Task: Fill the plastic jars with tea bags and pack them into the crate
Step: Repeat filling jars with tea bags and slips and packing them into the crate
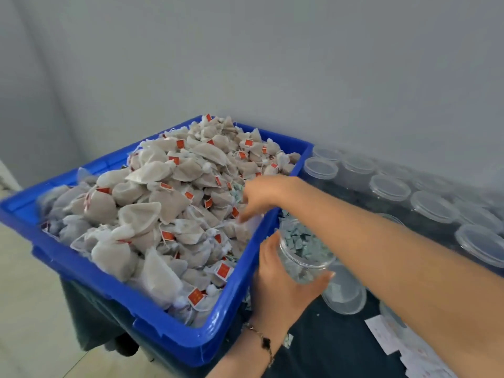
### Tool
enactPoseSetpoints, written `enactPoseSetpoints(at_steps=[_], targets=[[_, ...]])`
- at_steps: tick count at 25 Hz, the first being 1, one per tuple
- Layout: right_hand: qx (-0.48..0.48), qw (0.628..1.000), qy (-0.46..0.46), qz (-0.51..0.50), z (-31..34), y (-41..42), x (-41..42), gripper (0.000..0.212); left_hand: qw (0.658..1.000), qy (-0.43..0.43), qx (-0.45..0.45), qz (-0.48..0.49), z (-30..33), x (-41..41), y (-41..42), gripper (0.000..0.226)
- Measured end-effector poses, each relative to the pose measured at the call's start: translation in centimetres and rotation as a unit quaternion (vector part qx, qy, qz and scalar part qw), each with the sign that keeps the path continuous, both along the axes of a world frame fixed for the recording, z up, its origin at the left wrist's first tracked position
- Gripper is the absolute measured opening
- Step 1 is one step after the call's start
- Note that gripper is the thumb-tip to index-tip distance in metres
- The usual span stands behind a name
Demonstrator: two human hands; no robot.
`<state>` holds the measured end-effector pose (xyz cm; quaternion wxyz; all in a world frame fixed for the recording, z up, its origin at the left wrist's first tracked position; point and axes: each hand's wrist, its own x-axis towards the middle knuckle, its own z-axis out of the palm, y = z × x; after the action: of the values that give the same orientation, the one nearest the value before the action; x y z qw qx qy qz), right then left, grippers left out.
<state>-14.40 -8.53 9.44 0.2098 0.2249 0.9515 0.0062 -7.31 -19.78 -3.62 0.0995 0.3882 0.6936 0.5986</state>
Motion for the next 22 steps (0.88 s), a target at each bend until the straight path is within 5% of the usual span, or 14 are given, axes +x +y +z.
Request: enactPoseSetpoints(at_steps=[3,9,12,15,18,22], targets=[[0.067,0.997,-0.027,0.009,-1.7,-0.1,-0.5,0.013,0.999,0.015,-0.025,0.029,-0.2,0.3,0.2,0.102],[-0.06,0.967,0.243,-0.04,3.6,1.8,4.4,0.005,1.0,-0.007,-0.017,0.024,-1.3,0.6,-0.4,0.11],[-0.135,0.931,0.333,-0.063,7.3,1.5,8.2,0.018,0.999,-0.024,-0.023,0.041,-0.9,0.7,-0.4,0.115],[-0.194,0.938,0.279,-0.073,8.1,0.1,11.3,0.019,0.998,-0.044,-0.013,0.049,-0.4,0.9,-0.9,0.116],[-0.139,0.98,0.139,-0.041,6.7,-2.2,12.5,0.012,0.998,-0.036,0.001,0.053,-0.5,1.4,-1.9,0.112],[-0.078,0.967,0.239,0.039,5.5,-5.6,8.5,0.017,0.997,-0.059,-0.026,0.035,-0.7,2.2,-3.4,0.108]])
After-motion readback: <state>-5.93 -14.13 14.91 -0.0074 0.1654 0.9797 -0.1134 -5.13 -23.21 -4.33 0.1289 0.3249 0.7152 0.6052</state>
